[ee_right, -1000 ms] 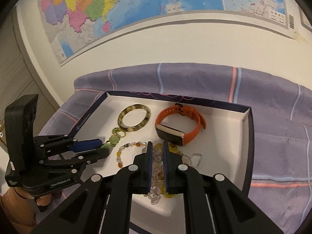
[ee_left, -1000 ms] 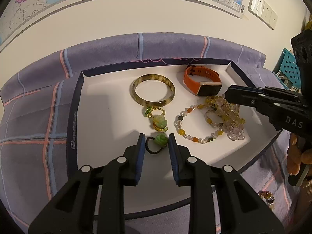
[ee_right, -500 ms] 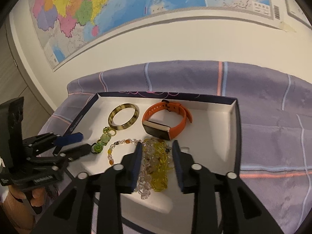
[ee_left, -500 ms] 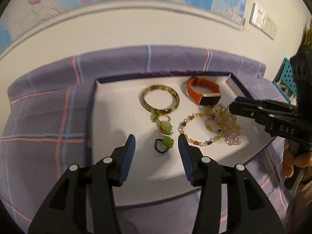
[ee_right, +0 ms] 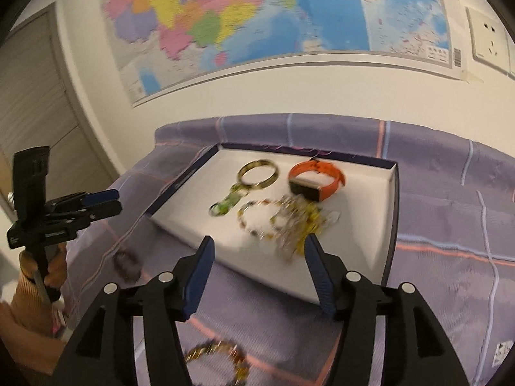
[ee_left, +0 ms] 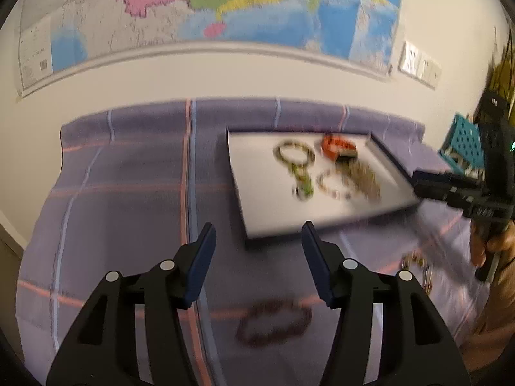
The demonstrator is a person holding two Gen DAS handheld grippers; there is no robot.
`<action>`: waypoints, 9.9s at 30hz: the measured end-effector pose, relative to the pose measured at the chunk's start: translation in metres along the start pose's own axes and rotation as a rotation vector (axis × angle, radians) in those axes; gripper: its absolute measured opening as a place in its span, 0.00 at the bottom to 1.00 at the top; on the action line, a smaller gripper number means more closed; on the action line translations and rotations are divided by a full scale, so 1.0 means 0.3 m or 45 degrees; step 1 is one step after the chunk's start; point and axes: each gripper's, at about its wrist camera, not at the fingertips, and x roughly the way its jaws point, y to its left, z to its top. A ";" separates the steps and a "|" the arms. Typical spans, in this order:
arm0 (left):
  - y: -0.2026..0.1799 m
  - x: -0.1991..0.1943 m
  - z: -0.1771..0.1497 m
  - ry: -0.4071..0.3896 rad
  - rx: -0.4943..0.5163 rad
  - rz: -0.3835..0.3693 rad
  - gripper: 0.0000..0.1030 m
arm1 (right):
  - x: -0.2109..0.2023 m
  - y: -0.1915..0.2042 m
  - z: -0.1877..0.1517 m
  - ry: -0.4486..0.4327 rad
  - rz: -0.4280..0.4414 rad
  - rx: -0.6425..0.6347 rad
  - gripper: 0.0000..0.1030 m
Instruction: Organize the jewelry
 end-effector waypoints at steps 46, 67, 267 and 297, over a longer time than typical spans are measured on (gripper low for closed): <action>-0.220 0.094 -0.198 0.179 0.110 -0.128 0.11 | -0.002 0.083 -0.263 0.205 -0.061 -0.048 0.26; -0.213 0.064 -0.166 0.126 0.077 -0.156 0.11 | -0.091 0.119 -0.180 0.065 -0.067 -0.074 0.07; -0.253 0.309 0.203 0.089 0.148 -0.097 0.13 | 0.124 0.036 0.127 0.003 -0.105 -0.139 0.07; -0.217 0.256 0.128 0.068 0.068 0.003 0.78 | 0.143 -0.001 0.078 0.019 -0.199 -0.031 0.49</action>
